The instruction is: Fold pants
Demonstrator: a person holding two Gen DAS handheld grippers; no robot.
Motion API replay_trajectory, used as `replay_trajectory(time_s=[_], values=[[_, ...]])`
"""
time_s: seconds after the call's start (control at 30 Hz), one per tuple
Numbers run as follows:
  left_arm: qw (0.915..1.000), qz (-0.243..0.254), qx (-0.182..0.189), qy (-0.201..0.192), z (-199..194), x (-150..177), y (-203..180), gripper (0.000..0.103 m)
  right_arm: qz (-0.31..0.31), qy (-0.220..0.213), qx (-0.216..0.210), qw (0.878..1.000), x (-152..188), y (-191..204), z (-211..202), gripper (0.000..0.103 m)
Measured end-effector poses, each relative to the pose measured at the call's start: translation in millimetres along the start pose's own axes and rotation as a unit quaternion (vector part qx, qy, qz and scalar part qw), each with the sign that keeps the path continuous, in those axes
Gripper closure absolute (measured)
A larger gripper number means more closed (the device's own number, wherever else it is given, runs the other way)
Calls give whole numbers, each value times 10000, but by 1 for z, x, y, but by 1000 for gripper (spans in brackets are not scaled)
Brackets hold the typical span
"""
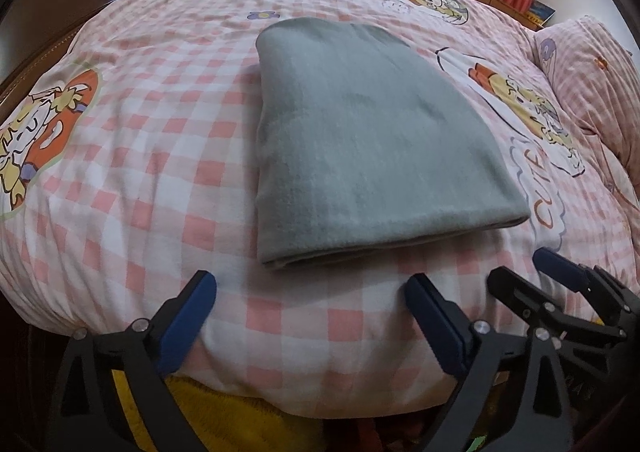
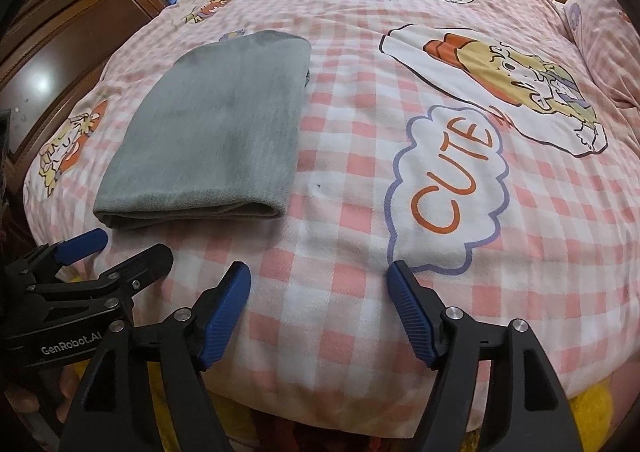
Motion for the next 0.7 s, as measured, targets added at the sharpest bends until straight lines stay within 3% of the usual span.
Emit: replay_trajectory(time_s=[0.7], values=[[10000,9,-12,-17,2,-1,1,3,131,-8,-109,9999,-1,-2,0,30]])
Point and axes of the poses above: each gripper's, at about its wrist camera, not at the fingertips, and z roughly the way its jaws point, y to its left, x to its underside, the point moved 8 cm from there along z, roughly the way its jaws point, and after that the axes turned 1 degree about -x, right-handed, at the moved point
